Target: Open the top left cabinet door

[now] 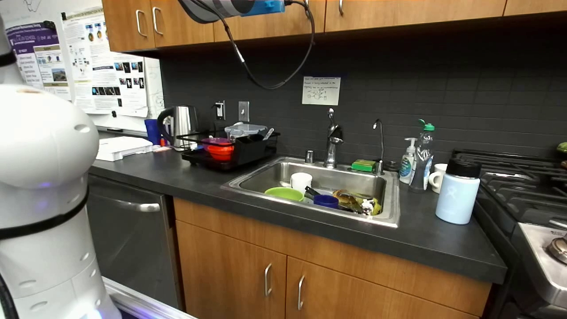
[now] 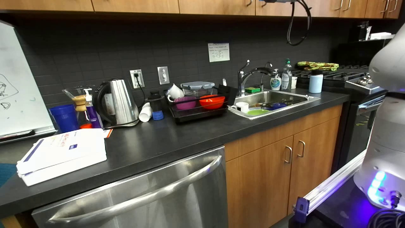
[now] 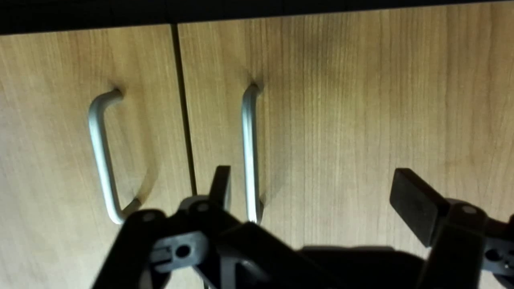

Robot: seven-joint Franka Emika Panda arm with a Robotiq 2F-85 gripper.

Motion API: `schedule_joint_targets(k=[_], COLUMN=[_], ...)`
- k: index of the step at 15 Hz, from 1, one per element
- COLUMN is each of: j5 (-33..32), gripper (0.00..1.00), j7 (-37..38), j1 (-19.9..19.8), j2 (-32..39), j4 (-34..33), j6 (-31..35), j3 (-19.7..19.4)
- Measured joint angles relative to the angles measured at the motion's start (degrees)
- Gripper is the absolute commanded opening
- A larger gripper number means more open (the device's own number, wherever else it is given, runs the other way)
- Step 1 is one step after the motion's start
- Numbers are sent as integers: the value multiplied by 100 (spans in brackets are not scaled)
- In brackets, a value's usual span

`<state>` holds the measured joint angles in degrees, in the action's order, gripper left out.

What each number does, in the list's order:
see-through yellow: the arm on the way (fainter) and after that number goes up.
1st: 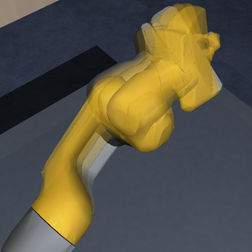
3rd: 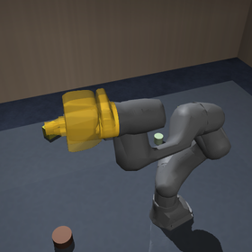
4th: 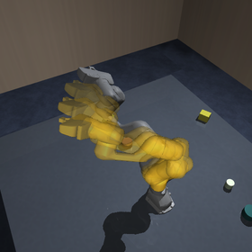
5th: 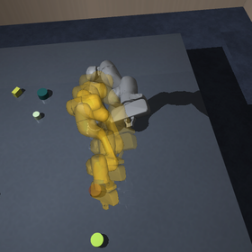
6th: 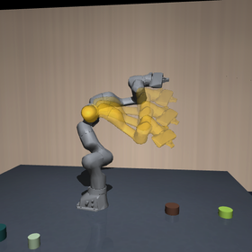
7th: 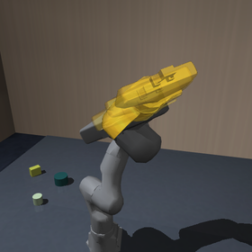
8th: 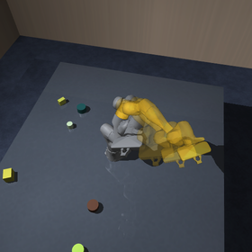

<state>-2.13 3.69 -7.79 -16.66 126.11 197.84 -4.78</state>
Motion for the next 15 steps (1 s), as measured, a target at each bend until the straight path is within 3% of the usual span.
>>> schedule_joint_targets(k=[15], j5=[-23], gripper=[100], j7=[13], j1=[806], j2=[-99], j4=[0], j6=[-32], j3=[-652])
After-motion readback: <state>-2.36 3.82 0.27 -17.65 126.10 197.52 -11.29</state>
